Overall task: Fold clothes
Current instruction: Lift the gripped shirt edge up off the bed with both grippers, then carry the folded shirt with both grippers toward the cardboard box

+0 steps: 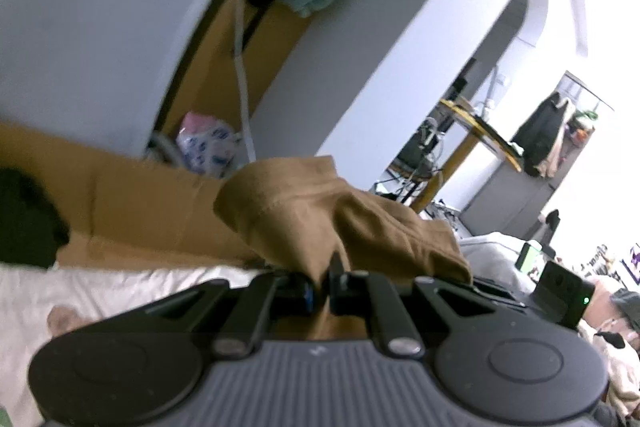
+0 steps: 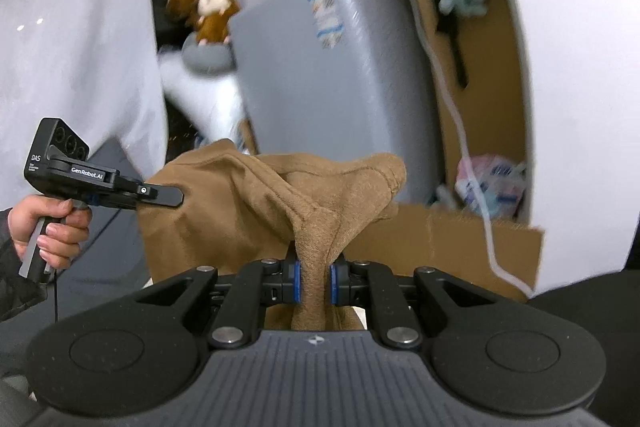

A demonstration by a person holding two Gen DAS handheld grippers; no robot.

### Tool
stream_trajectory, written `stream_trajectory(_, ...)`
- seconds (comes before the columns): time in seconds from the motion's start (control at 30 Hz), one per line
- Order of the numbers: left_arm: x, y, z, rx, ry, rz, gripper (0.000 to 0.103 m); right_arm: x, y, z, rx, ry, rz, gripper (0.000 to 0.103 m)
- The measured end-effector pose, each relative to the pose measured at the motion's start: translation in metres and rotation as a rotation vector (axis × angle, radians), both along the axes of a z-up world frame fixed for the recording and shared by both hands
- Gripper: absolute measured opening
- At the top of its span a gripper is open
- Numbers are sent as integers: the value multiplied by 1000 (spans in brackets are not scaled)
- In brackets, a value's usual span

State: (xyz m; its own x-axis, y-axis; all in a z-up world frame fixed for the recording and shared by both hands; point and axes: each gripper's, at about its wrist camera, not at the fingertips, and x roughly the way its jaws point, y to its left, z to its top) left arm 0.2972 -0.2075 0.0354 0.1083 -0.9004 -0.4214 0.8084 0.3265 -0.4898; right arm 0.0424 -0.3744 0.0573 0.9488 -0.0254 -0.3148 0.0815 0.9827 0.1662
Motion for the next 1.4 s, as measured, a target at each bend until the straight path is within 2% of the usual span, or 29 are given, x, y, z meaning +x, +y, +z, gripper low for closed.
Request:
stream_trajectory(0.1,-11,-24,31,-28,-44,-39,7,-11,-12,27,-22,-35,-31,13)
stream_trajectory(0.23,-25,-52,51,-18,-102,-94,7,-30,-31,63,-51,-68,-69,13)
stream_trajectory(0.47,-51,-86,48,-52,-91,-175,7,-56,-55,90,-102,-55,-118,13)
stream_trajectory(0.7,-74,-119,26,-78,-41,-226,7,-89,-79,84,-117,-17,-188,13)
stream_trajectory(1.03,-103,-168,10,-79,-51,-302,7,-128,-111,70,-111,19,-269,13)
stream_trajectory(1.4,-115,-202,-11,-70,-24,-351,7,-161,-140,61,-107,52,-331,13)
